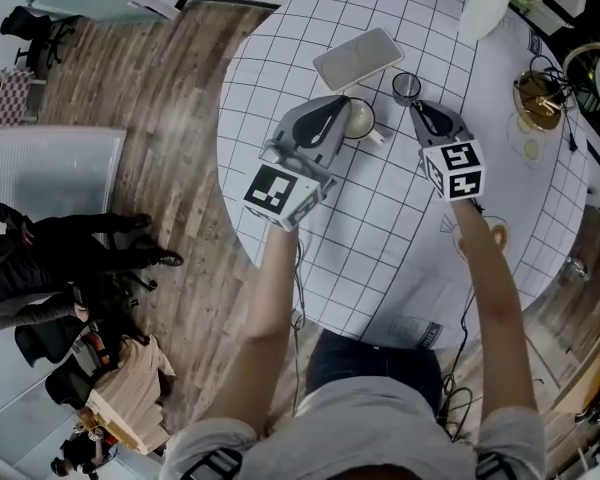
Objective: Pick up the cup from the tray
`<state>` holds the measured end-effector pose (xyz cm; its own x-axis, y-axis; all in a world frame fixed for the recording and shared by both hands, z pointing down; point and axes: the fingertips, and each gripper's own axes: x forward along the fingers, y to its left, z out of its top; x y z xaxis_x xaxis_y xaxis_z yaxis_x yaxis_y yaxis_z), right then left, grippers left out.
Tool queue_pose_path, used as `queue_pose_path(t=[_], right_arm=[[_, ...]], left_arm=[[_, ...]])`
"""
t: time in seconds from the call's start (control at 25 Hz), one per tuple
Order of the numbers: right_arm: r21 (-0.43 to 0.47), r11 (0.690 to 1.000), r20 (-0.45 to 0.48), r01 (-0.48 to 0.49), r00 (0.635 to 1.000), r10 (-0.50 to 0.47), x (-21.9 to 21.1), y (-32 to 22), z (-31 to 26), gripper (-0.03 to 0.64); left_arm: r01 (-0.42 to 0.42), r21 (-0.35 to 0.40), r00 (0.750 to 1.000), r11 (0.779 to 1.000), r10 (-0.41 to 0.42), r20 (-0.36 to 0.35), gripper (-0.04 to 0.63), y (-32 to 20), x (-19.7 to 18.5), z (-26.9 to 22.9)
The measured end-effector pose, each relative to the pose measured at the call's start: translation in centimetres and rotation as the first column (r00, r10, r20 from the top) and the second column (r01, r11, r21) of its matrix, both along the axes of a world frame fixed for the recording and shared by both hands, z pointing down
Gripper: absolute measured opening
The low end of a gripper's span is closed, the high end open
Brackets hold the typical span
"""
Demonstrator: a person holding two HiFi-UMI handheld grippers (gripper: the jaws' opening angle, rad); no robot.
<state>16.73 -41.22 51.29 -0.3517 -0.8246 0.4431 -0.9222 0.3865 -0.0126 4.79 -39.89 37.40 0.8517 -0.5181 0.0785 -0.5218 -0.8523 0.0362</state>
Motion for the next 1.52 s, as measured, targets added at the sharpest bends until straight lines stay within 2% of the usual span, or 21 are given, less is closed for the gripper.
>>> queue_pose_path(t=[0.2, 0.4, 0.72, 0.96, 1.04, 1.08, 1.24, 1.36, 1.4, 1.48, 1.52], right_arm=[[-0.051, 0.999, -0.013, 0.001, 1.000, -0.002, -0.4, 0.5, 2.3, 0.038], [-0.080, 0.997, -0.059, 0.011, 0.998, -0.016, -0.8, 0.8, 3.2, 0.038], [-0.087, 0.996, -0.128, 0.022, 0.991, -0.033, -1.0, 1.2, 4.1, 0.038], [-0.091, 0.996, -0.124, 0.023, 0.992, -0.035, -1.1, 1.3, 4.2, 0.038], [-0.086, 0.996, -0.097, 0.018, 0.995, -0.027, -1.1, 1.5, 3.8, 0.079], [-0.082, 0.997, -0.084, 0.013, 0.996, -0.020, -1.0, 1.6, 3.5, 0.107], [-0.034, 0.999, -0.051, -0.012, 0.999, 0.011, -0.8, 2.2, 1.3, 0.107], [0.038, 0.999, -0.009, -0.025, 1.000, 0.025, -1.0, 3.0, -1.8, 0.107], [0.067, 0.997, -0.003, -0.022, 1.000, 0.022, -1.2, 3.1, -3.0, 0.102], [0.115, 0.993, 0.002, -0.008, 1.000, 0.008, -2.0, 3.3, -5.1, 0.037], [0.130, 0.991, 0.008, 0.001, 1.000, -0.002, -2.5, 3.3, -5.9, 0.028]], left_arm=[[-0.002, -0.022, 1.000, 1.000, 0.003, 0.016, 0.008, 0.7, 0.3, 0.8], [-0.003, -0.037, 1.000, 0.999, 0.003, 0.002, 0.008, 1.2, 0.3, 1.0], [-0.001, -0.056, 1.000, 0.998, 0.002, 0.019, 0.008, 1.5, 0.5, 1.9], [0.012, -0.069, 0.999, 0.998, -0.010, 0.034, 0.008, 1.5, 0.4, 2.4], [0.015, -0.066, 0.999, 0.998, -0.012, 0.037, 0.008, 1.5, 0.4, 2.4], [0.017, -0.063, 0.999, 0.998, -0.015, 0.039, 0.008, 1.5, 0.4, 2.4], [0.039, -0.069, 0.999, 0.997, -0.037, 0.030, 0.008, 1.4, 0.2, 1.9], [0.056, -0.068, 0.998, 0.996, -0.055, 0.025, 0.008, 1.7, 0.3, 1.6], [0.062, -0.064, 0.998, 0.996, -0.060, 0.026, 0.008, 1.8, 0.4, 1.5], [0.074, -0.061, 0.997, 0.995, -0.073, 0.024, 0.008, 1.9, 0.5, 1.4], [0.083, -0.067, 0.996, 0.994, -0.082, 0.019, 0.008, 2.0, 0.5, 1.3]])
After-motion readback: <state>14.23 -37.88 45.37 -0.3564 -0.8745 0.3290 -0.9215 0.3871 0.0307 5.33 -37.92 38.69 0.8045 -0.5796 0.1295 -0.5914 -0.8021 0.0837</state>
